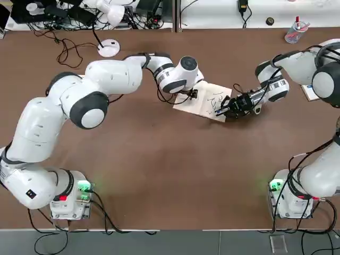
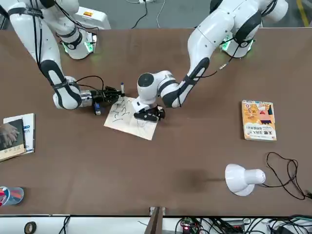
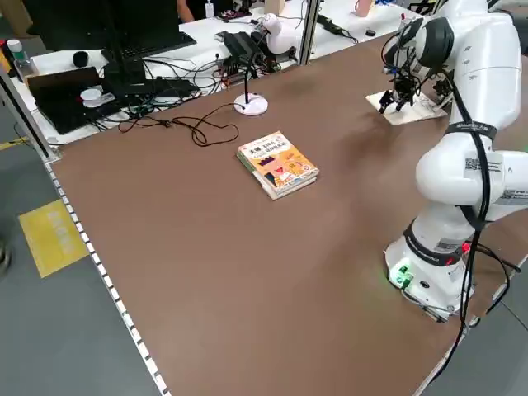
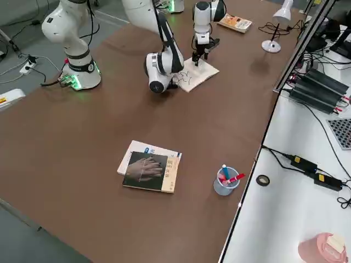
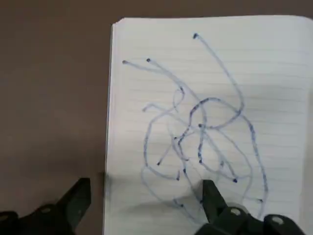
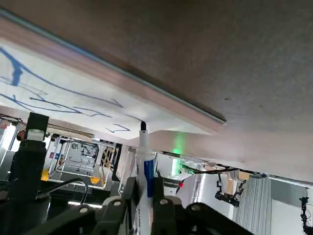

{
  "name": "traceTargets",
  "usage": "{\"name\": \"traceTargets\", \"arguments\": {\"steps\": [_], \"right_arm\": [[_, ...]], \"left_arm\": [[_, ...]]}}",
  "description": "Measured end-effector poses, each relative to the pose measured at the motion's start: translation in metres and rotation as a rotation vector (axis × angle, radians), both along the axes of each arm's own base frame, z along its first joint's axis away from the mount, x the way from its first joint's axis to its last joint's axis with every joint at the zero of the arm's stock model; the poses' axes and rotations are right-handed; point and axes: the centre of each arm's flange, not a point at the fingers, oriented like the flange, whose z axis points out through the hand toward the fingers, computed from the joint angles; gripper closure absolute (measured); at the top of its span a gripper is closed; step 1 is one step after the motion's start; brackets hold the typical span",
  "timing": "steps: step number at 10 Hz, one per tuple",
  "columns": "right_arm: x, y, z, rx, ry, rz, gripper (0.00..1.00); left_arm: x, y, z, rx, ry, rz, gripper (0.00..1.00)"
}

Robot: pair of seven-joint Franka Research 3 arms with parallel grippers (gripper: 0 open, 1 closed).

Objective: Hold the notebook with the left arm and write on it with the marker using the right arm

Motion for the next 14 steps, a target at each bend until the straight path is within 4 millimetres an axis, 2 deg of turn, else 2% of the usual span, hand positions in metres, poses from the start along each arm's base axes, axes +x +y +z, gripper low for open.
{"name": "traceTargets", "arguments": {"steps": [14], "right_arm": [[0.006, 0.016, 0.002, 0.021, -0.018, -0.046, 0.83]], "left_arm": [[0.0, 0.0, 0.0, 0.0, 0.0, -0.003, 0.0]]}}
